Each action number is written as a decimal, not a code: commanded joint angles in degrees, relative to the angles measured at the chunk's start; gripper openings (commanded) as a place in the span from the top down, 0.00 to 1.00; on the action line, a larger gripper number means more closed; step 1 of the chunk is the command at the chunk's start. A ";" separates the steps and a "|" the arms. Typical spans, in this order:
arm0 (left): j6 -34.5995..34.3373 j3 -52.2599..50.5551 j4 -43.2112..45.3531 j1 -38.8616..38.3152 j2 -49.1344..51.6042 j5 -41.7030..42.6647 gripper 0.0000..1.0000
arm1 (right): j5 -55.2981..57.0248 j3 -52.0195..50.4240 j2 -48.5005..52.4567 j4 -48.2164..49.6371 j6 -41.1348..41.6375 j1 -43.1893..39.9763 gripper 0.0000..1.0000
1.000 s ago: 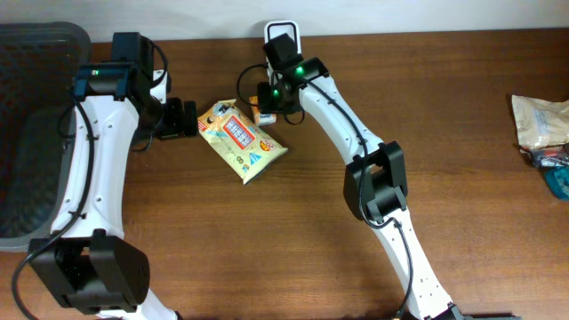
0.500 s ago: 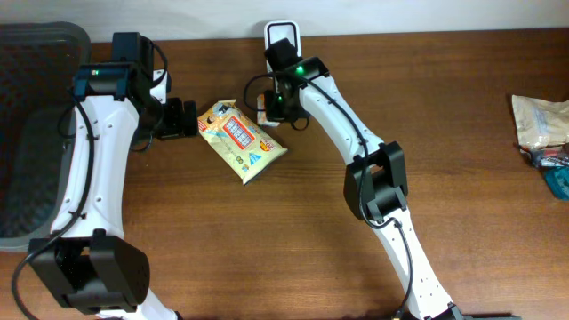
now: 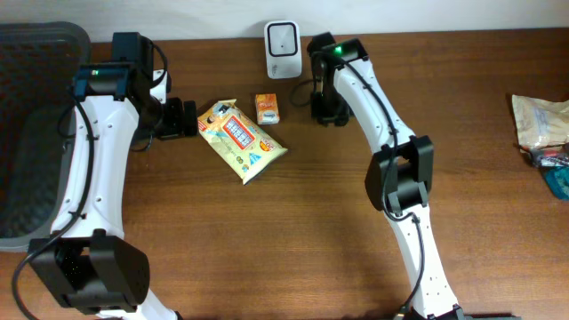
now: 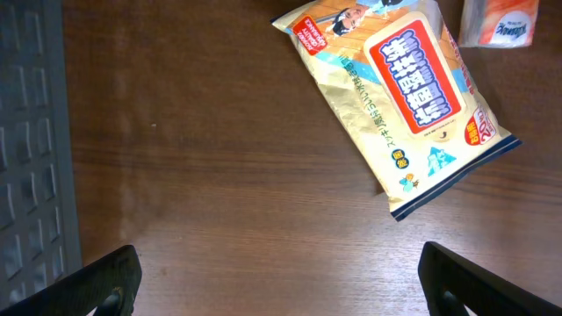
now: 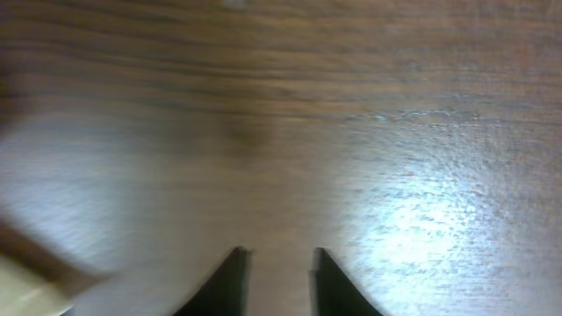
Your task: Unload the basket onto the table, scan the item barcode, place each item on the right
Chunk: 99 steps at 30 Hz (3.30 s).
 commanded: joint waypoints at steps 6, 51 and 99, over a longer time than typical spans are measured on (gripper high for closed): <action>0.09 -0.17 0.09 -0.02 -0.98 -0.20 0.01 | -13.07 0.76 -3.74 16.20 -2.49 4.33 0.39; 0.09 -0.17 0.09 -0.02 -0.98 -0.20 0.01 | 18.45 -5.16 2.56 30.84 -11.54 18.51 0.50; 0.09 -0.17 0.07 -0.02 -0.98 -0.20 0.01 | -9.73 -23.08 -10.23 -1.01 -9.27 -9.16 0.58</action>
